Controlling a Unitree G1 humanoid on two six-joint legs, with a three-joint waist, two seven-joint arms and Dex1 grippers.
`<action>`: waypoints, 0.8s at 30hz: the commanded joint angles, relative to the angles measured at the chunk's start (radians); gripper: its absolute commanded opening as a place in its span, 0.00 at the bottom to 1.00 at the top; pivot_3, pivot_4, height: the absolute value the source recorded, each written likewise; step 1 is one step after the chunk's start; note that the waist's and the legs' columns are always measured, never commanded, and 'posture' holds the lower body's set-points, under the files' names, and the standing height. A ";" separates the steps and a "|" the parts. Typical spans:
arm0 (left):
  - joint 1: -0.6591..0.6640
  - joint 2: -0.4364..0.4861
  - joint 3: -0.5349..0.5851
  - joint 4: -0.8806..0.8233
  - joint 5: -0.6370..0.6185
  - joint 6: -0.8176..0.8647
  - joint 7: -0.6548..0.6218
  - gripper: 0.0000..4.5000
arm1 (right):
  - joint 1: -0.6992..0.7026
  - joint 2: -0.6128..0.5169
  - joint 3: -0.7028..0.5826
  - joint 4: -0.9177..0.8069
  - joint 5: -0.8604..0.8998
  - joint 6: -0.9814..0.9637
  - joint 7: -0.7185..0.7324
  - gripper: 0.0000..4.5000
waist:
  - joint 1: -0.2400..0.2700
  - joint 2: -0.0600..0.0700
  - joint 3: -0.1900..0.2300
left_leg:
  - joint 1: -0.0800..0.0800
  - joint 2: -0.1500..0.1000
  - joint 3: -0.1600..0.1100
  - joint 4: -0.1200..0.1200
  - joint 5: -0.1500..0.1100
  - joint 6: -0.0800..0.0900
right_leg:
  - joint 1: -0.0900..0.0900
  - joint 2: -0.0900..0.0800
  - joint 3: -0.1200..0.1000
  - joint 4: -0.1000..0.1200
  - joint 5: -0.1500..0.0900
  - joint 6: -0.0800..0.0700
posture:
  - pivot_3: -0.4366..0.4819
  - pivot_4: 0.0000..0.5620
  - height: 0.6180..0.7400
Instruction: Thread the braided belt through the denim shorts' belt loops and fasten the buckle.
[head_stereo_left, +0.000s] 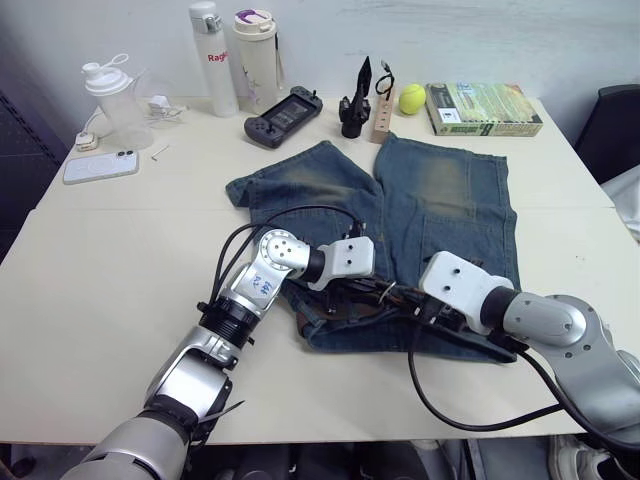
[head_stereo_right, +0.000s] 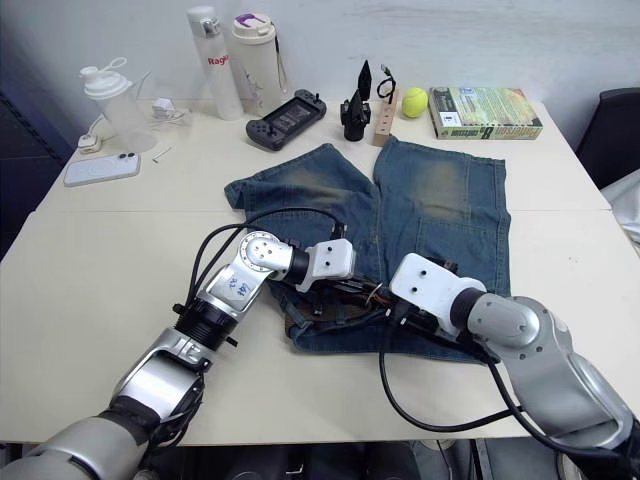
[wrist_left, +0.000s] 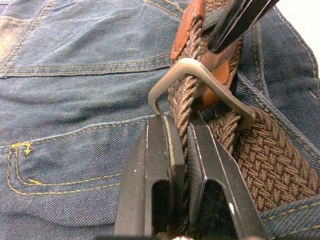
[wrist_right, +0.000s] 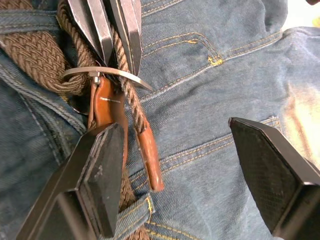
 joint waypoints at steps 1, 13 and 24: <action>-0.002 -0.012 -0.014 -0.044 -0.014 -0.008 -0.004 0.00 | -0.014 0.003 0.013 -0.005 -0.032 -0.029 -0.017 0.75 | 0.000 0.000 0.000 | 0.000 0.000 0.000 0.000 0.000 0.000 | 0.000 0.000 0.000 0.000 0.000 0.000 | 0.48 0.27 0.87; -0.009 -0.009 -0.012 -0.045 -0.017 -0.028 -0.009 0.00 | 0.036 -0.005 0.026 -0.023 -0.042 -0.008 -0.005 0.01 | 0.000 0.000 0.000 | 0.000 0.000 0.000 0.000 0.000 0.000 | 0.000 0.000 0.000 0.000 0.000 0.000 | 0.48 0.27 0.87; 0.020 0.036 0.073 -0.164 -0.151 0.026 -0.069 0.70 | 0.037 0.037 0.047 -0.027 -0.051 0.003 -0.032 0.00 | -0.001 0.000 0.000 | 0.000 0.000 0.000 0.000 0.000 0.000 | 0.000 0.000 0.000 0.000 0.000 0.000 | 0.48 0.27 0.87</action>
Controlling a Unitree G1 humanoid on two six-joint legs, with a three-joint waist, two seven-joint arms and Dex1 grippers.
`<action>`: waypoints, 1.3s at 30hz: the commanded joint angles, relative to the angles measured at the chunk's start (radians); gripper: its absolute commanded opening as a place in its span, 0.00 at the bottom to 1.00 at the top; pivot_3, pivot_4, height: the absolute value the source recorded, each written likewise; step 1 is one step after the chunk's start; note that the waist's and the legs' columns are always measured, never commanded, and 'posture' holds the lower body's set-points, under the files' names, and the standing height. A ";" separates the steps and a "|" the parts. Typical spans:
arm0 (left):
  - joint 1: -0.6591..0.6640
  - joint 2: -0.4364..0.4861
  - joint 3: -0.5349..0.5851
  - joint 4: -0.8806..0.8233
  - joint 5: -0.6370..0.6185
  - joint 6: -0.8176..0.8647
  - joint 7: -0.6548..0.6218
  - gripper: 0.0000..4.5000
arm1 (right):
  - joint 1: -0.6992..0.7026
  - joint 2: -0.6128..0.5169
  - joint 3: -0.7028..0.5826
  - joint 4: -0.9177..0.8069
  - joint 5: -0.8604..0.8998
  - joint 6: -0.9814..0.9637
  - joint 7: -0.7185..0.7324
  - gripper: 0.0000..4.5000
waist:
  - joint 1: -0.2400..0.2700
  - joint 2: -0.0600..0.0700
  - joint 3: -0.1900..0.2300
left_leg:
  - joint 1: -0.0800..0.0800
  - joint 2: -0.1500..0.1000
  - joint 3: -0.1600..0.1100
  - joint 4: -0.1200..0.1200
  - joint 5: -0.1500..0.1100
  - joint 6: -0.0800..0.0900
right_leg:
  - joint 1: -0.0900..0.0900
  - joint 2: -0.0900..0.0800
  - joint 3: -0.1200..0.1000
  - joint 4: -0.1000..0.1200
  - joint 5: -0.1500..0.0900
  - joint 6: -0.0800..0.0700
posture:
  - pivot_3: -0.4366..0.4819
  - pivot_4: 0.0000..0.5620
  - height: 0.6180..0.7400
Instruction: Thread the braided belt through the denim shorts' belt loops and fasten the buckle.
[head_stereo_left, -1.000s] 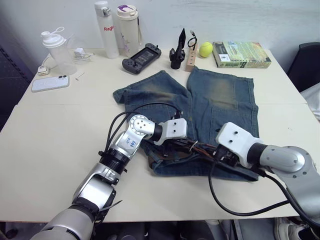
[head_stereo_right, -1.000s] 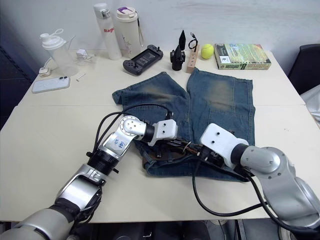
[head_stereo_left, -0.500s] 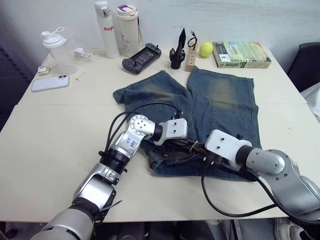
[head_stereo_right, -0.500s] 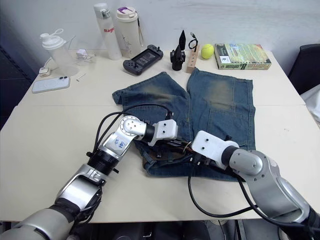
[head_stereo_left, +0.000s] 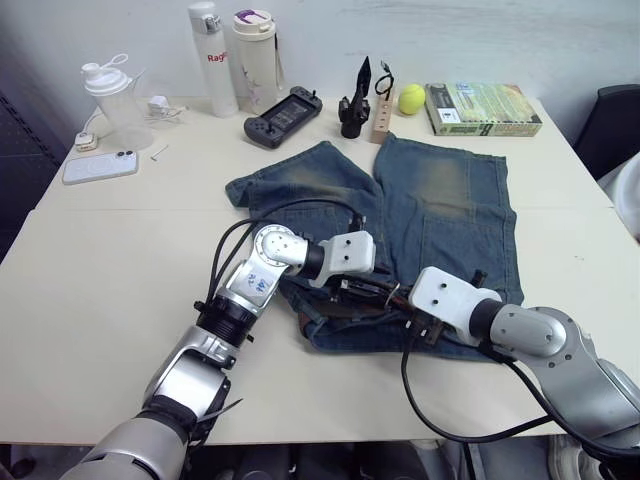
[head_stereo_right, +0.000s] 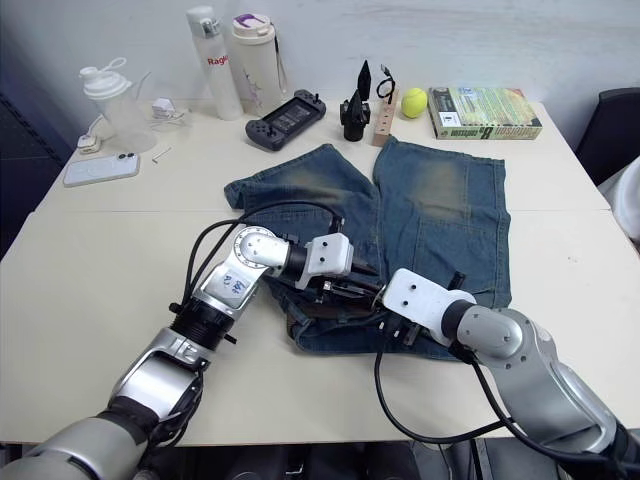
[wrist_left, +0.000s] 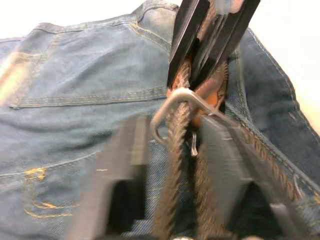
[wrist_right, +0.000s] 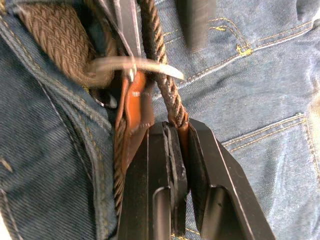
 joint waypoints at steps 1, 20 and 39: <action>0.012 0.024 0.069 -0.112 -0.104 0.076 -0.021 0.79 | 0.004 0.011 -0.002 -0.028 -0.017 -0.005 -0.019 0.00 | 0.000 0.000 0.000 | 0.000 0.000 0.000 0.000 0.000 0.000 | 0.000 0.000 0.000 0.000 0.000 0.000 | 0.48 0.27 0.87; 0.291 0.270 0.208 -0.446 -0.429 0.505 -0.033 0.04 | 0.049 0.023 -0.037 -0.027 -0.029 -0.068 -0.035 0.00 | 0.001 0.000 0.000 | 0.001 0.000 -0.001 0.000 0.000 -0.001 | 0.001 0.001 0.008 -0.001 0.000 0.000 | 0.48 0.27 0.87; 0.317 0.352 -0.055 -0.150 -0.073 0.097 -0.015 0.02 | 0.707 -0.105 -0.423 0.032 -0.208 -0.506 -0.025 0.00 | 0.021 0.005 -0.005 | 0.004 0.001 0.003 -0.002 0.000 -0.001 | 0.002 0.002 0.011 -0.002 0.000 0.000 | 0.48 0.27 0.87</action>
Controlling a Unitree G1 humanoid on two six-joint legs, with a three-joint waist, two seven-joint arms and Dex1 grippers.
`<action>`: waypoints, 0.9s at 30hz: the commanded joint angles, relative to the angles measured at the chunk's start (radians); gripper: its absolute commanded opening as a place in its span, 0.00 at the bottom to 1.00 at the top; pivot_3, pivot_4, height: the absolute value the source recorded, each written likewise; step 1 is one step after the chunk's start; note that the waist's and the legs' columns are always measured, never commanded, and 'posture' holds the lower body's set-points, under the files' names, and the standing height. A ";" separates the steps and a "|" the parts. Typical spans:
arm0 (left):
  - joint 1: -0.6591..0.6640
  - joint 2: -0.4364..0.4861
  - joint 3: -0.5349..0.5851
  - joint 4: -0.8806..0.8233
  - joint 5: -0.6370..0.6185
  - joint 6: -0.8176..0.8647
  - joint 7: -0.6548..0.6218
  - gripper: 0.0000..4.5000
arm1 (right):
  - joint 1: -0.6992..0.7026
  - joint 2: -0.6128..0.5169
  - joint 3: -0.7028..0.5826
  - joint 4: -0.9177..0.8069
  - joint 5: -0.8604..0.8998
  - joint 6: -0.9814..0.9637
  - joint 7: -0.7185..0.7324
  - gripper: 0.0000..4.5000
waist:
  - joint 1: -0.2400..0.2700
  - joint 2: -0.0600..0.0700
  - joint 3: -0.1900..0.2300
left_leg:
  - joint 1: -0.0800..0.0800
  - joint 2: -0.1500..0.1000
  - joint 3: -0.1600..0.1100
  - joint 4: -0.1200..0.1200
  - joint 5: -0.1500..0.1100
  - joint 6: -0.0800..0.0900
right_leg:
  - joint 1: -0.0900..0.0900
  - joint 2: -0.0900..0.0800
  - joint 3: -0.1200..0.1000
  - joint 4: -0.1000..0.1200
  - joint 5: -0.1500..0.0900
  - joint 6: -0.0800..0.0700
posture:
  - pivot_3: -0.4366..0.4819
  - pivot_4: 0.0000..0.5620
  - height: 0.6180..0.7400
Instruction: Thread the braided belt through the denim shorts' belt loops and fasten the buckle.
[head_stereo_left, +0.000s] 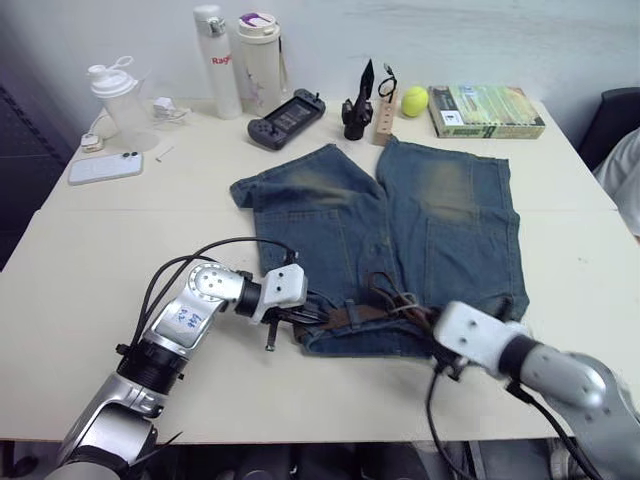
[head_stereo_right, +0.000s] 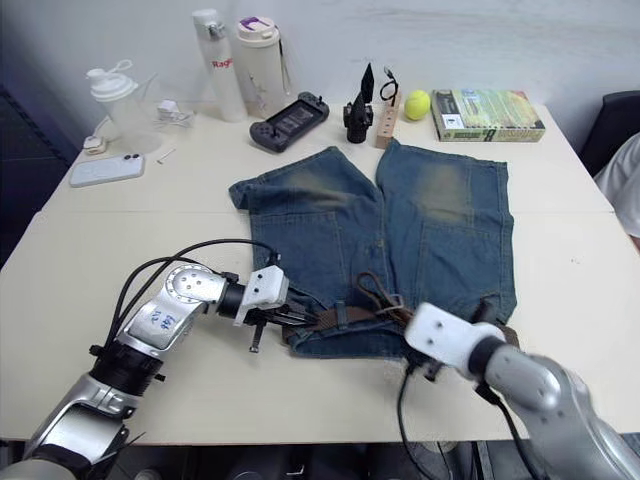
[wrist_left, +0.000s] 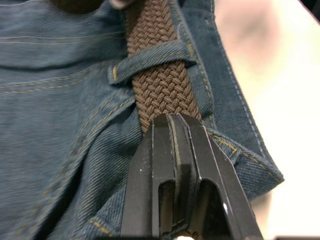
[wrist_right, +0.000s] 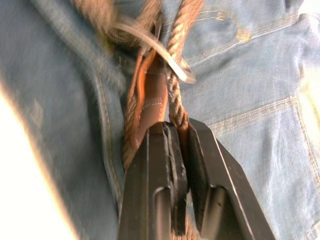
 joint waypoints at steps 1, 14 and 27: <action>0.031 0.026 -0.032 0.101 0.094 -0.035 0.013 0.02 | 0.161 -0.039 -0.145 0.104 -0.104 -0.162 0.007 0.00 | 0.003 -0.002 -0.002 | 0.002 0.000 0.001 0.000 0.000 0.000 | 0.001 0.000 -0.001 0.000 0.000 0.000 | 0.48 0.27 0.87; 0.037 0.021 -0.027 0.115 0.088 -0.070 0.032 0.02 | 0.206 0.087 -0.378 0.301 -0.191 -0.239 -0.071 0.00 | 0.010 0.003 -0.008 | 0.017 0.003 0.002 -0.002 -0.010 -0.002 | 0.016 -0.006 0.005 -0.010 -0.001 0.000 | 0.48 0.27 0.87; 0.045 0.044 0.022 0.081 0.037 -0.109 0.010 0.02 | 0.093 0.072 -0.269 0.316 -0.297 -0.420 -0.107 0.00 | 0.007 0.004 -0.007 | 0.017 0.002 0.002 -0.003 -0.011 -0.002 | 0.015 -0.007 0.005 -0.010 -0.001 0.000 | 0.48 0.27 0.87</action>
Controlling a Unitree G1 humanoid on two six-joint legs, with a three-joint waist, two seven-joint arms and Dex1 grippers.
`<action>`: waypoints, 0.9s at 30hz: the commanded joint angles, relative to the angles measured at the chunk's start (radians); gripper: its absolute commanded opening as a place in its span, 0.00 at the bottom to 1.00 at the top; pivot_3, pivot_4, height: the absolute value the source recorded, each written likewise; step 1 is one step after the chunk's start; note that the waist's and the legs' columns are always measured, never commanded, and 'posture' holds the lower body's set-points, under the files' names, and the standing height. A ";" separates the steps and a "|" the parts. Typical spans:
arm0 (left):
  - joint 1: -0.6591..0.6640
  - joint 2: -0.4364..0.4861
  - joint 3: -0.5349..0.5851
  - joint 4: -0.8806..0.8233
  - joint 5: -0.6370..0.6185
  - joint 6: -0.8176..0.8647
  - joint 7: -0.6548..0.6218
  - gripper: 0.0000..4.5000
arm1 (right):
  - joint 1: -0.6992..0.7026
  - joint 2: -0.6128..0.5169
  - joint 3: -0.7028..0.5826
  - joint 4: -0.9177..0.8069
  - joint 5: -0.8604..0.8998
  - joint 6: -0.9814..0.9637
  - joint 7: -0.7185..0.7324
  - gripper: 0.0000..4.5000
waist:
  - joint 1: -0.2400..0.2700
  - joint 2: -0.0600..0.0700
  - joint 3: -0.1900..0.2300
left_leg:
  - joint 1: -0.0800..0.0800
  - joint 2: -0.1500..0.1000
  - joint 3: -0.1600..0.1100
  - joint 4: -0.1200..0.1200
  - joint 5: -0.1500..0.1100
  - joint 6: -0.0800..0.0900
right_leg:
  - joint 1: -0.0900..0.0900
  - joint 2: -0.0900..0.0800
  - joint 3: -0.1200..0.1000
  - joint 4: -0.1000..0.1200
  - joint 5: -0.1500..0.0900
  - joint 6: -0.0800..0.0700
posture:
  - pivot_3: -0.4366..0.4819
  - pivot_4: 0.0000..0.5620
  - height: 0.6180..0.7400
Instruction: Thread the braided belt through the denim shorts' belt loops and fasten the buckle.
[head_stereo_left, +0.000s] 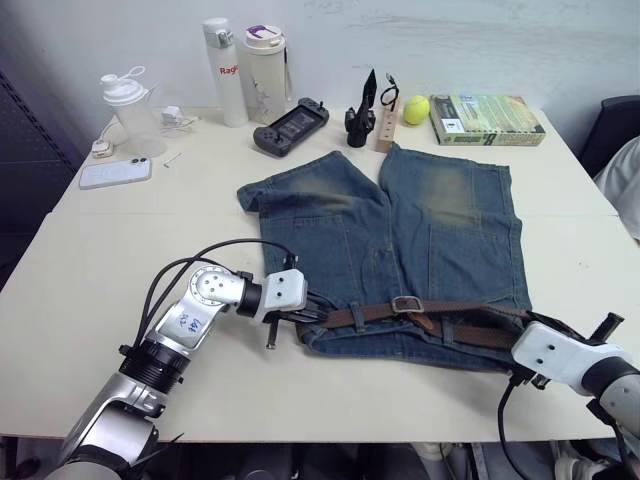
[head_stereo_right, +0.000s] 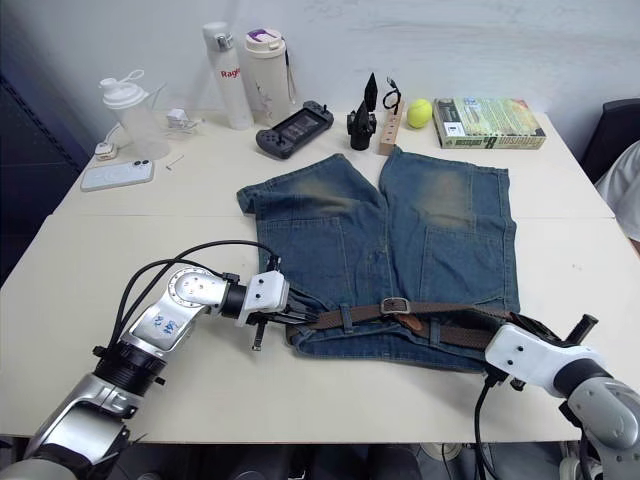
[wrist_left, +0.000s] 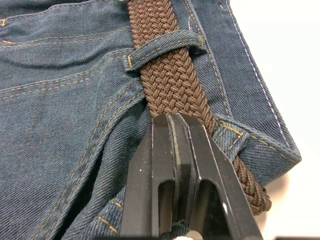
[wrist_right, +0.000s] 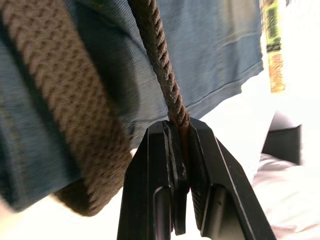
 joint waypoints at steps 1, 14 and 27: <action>0.045 0.048 0.043 0.024 0.002 -0.017 -0.030 0.02 | -0.064 -0.034 0.034 0.057 -0.077 -0.104 -0.033 0.00 | -0.004 0.000 0.000 | 0.000 0.000 0.000 0.000 0.000 0.000 | 0.000 0.000 0.000 0.000 0.000 0.000 | 0.48 0.27 0.87; 0.036 0.044 0.192 -0.017 -0.154 0.090 -0.103 0.02 | -0.198 0.016 0.094 0.075 -0.041 -0.031 0.056 0.00 | -0.015 0.002 0.004 | -0.003 0.000 0.000 -0.001 0.001 0.000 | -0.003 0.001 -0.002 0.000 0.000 0.000 | 0.48 0.27 0.87; 0.134 0.106 0.304 -0.225 -0.267 0.273 -0.076 0.00 | -0.187 0.012 -0.049 -0.025 0.240 0.100 0.283 0.99 | -0.027 0.002 0.007 | -0.003 0.001 -0.001 -0.002 0.000 0.000 | -0.003 0.001 -0.002 -0.001 0.000 0.000 | 0.48 0.27 0.87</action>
